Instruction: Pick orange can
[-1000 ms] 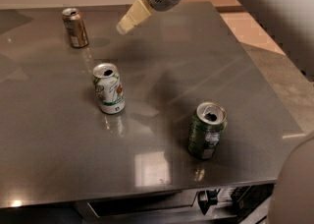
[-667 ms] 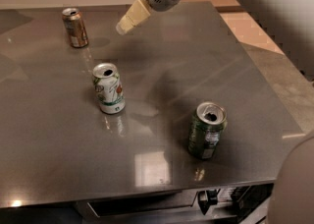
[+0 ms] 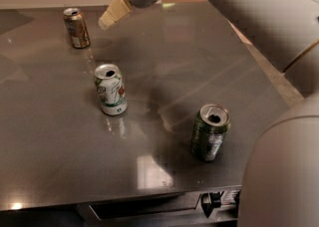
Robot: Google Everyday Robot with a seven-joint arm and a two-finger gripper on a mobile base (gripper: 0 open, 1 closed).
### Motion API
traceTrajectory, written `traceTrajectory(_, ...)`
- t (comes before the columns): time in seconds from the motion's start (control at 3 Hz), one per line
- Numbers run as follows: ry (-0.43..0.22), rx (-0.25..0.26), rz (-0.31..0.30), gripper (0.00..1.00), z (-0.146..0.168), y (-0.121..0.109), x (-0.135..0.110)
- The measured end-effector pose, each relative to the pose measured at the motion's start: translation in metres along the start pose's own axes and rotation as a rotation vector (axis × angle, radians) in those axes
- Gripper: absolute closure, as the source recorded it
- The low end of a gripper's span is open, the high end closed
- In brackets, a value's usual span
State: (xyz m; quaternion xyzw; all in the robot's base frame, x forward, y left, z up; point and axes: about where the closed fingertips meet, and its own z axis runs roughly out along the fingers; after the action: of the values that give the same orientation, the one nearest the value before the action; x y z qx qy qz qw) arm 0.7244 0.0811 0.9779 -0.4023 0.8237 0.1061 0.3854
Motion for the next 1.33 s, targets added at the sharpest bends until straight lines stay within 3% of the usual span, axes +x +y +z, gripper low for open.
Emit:
traceTrajectory(0.67, -0.027, 0.062, 0.048, 0.0, 0.055, 0.015, -0.042)
traceTrajectory(1.33, -0.11, 0.123, 0.124, 0.0, 0.116, -0.003, -0.073)
